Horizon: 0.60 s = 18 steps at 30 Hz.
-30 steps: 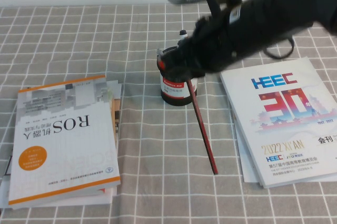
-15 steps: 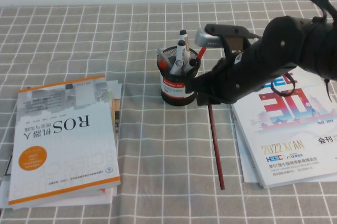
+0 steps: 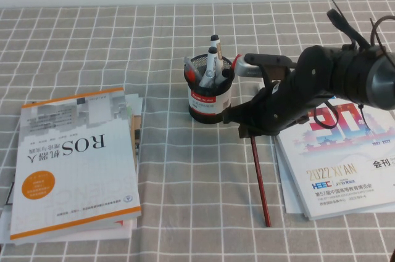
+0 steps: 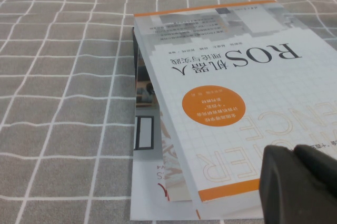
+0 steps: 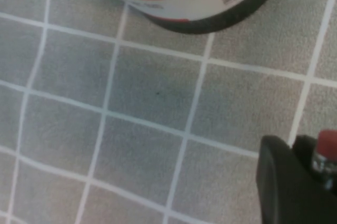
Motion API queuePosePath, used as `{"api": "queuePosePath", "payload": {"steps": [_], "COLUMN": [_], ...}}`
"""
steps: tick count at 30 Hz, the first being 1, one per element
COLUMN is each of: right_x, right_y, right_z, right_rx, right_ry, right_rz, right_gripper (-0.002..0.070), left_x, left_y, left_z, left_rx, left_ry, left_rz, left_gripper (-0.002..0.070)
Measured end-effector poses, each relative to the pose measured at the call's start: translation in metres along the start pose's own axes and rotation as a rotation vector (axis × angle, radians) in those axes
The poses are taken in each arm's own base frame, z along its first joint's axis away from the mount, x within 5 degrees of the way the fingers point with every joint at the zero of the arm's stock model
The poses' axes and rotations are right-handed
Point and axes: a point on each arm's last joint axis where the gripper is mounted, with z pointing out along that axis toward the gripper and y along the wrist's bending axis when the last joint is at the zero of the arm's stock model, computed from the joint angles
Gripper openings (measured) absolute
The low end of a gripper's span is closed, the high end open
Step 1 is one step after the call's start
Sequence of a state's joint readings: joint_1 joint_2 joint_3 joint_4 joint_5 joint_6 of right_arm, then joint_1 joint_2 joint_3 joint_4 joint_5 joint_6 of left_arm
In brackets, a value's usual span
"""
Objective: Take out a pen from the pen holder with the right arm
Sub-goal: Place the pen on the table
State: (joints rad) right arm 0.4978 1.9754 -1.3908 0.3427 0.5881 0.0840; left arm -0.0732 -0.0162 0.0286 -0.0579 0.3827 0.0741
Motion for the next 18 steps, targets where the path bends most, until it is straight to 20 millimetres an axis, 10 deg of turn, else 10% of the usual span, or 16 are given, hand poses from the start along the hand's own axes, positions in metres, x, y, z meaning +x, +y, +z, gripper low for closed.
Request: {"api": "queuePosePath", "payload": {"steps": [18], "right_x": [-0.0011], "right_y": [-0.0014], "right_z": [0.0011], "right_rx": [0.006], "right_ry": [-0.013], "right_rz": [-0.007], "right_gripper": [0.0297], "left_x": [0.0000], "left_y": [0.0000], "left_z": [0.0000], "left_rx": [0.000], "left_ry": [0.000], "left_rz": [0.000], "left_gripper": [-0.0003]}}
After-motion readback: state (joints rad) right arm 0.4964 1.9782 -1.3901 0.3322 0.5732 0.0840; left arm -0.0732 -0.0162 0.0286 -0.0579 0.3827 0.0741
